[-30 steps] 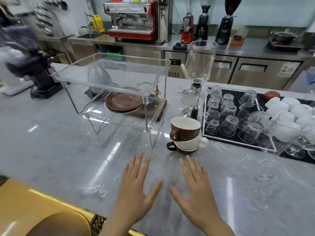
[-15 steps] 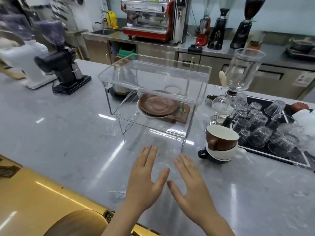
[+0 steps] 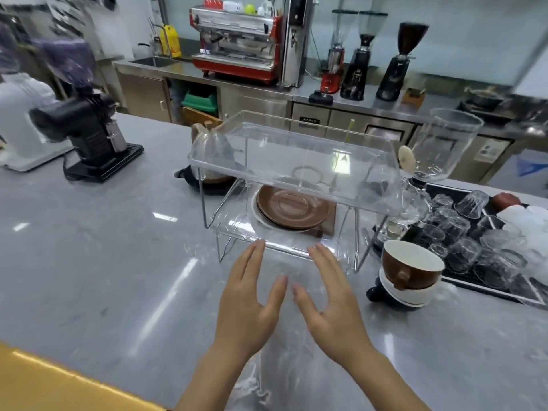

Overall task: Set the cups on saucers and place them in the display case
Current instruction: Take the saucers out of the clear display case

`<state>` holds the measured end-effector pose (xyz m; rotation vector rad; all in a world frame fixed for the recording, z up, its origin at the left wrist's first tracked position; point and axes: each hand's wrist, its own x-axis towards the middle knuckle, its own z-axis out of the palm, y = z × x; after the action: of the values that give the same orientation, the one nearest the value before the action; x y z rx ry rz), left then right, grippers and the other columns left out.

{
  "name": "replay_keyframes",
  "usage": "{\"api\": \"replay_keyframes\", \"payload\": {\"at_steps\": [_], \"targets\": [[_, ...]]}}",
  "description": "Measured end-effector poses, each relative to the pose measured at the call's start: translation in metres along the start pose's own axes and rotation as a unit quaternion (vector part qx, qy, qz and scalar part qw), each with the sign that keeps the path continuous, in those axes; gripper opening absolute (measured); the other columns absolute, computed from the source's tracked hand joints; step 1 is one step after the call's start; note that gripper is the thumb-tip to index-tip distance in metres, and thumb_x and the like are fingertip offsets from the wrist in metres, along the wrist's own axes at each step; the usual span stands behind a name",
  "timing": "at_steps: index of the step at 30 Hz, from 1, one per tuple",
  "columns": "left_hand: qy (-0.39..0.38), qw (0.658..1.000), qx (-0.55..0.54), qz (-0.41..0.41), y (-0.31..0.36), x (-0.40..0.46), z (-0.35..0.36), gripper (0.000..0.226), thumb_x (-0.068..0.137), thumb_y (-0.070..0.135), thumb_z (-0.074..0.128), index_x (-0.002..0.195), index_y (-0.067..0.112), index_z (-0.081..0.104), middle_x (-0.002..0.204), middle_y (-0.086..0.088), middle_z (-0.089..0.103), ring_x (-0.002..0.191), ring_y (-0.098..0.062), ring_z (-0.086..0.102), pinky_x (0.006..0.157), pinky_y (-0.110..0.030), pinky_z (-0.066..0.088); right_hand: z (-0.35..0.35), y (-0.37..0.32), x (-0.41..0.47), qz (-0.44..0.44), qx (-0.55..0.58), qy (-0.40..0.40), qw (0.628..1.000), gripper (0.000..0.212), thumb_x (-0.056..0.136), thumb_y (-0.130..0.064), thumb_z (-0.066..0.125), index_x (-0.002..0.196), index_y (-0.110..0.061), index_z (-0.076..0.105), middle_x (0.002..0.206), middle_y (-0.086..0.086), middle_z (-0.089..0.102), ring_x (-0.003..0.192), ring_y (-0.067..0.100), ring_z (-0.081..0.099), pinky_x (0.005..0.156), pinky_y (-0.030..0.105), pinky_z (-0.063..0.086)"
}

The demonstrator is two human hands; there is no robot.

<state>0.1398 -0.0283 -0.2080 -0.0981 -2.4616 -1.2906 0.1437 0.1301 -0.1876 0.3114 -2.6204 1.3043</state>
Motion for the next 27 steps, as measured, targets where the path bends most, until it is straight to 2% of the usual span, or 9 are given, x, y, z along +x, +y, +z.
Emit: {"api": "replay_keyframes", "payload": {"at_steps": [4,7,10,13,16,17,21,24,27], "targets": [[0.007,0.999,-0.050,-0.005,0.000,0.027,-0.004,0.072,0.092,0.057,0.047,0.155,0.023,0.036,0.159,0.009,0.039,0.148,0.003,0.029,0.119,-0.015,0.023,0.004,-0.009,0.028,0.019,0.006,0.039,0.999,0.060,0.094,-0.033,0.061,0.148,-0.029,0.035,0.158,-0.015,0.027,0.145,-0.006,0.018,0.112,0.003,0.012],[0.014,0.998,-0.065,-0.013,0.004,0.051,-0.005,0.065,0.096,0.047,0.051,0.155,0.022,0.037,0.158,0.008,0.041,0.148,-0.005,0.033,0.121,-0.029,0.029,0.005,-0.010,0.048,0.050,0.015,0.068,0.996,0.061,0.094,-0.031,0.061,0.150,-0.025,0.035,0.157,-0.015,0.029,0.145,-0.003,0.023,0.116,0.016,0.021],[0.031,0.996,-0.083,-0.019,0.007,0.074,-0.006,0.057,0.100,0.032,0.059,0.152,0.021,0.040,0.151,0.016,0.042,0.142,-0.001,0.037,0.118,-0.026,0.030,0.004,-0.010,0.067,0.098,0.071,0.090,0.989,0.058,0.095,-0.027,0.061,0.147,-0.031,0.036,0.151,-0.020,0.036,0.139,-0.004,0.031,0.109,0.015,0.026],[0.034,0.993,-0.103,-0.051,0.005,0.097,-0.005,0.055,0.100,0.029,0.058,0.152,0.020,0.041,0.151,0.013,0.044,0.137,0.002,0.036,0.114,-0.023,0.029,0.006,-0.001,0.088,0.113,0.103,0.121,0.981,0.043,0.093,-0.024,0.062,0.130,-0.040,0.046,0.130,-0.029,0.051,0.121,-0.010,0.046,0.106,0.022,0.035],[0.023,0.991,-0.098,-0.085,0.002,0.119,-0.001,0.054,0.102,0.033,0.054,0.153,0.020,0.040,0.155,0.006,0.045,0.142,-0.009,0.040,0.114,-0.028,0.031,0.010,0.010,0.107,0.140,0.143,0.142,0.969,0.037,0.091,-0.024,0.062,0.127,-0.030,0.054,0.116,-0.010,0.063,0.106,0.008,0.058,0.100,0.044,0.050],[0.020,0.990,-0.102,-0.097,0.002,0.126,-0.001,0.050,0.102,0.033,0.053,0.150,0.022,0.043,0.150,0.008,0.049,0.139,-0.010,0.043,0.110,-0.027,0.033,0.011,0.011,0.113,0.150,0.164,0.146,0.964,0.039,0.091,-0.025,0.062,0.129,-0.030,0.053,0.118,-0.006,0.064,0.104,0.010,0.058,0.098,0.044,0.052],[-0.008,0.975,-0.156,-0.160,-0.003,0.154,0.006,0.038,0.101,0.039,0.053,0.137,0.027,0.057,0.129,0.016,0.060,0.126,-0.011,0.053,0.101,-0.028,0.038,0.012,0.013,0.139,0.178,0.217,0.151,0.948,0.045,0.093,-0.034,0.063,0.136,-0.029,0.049,0.127,-0.008,0.063,0.111,0.008,0.061,0.095,0.032,0.052],[-0.018,0.961,-0.198,-0.194,-0.009,0.172,0.014,0.037,0.098,0.047,0.052,0.127,0.026,0.065,0.126,0.006,0.068,0.122,-0.017,0.061,0.107,-0.042,0.048,0.014,0.012,0.156,0.234,0.251,0.155,0.927,0.055,0.092,-0.049,0.060,0.140,-0.026,0.045,0.131,-0.004,0.059,0.119,0.016,0.058,0.101,0.042,0.049],[-0.037,0.950,-0.228,-0.209,-0.008,0.181,0.017,0.028,0.103,0.033,0.049,0.111,0.012,0.067,0.105,-0.001,0.070,0.102,-0.017,0.065,0.088,-0.032,0.051,0.017,0.012,0.165,0.259,0.286,0.164,0.908,0.055,0.092,-0.044,0.061,0.140,-0.022,0.046,0.133,0.003,0.059,0.121,0.024,0.057,0.103,0.047,0.047]]}}
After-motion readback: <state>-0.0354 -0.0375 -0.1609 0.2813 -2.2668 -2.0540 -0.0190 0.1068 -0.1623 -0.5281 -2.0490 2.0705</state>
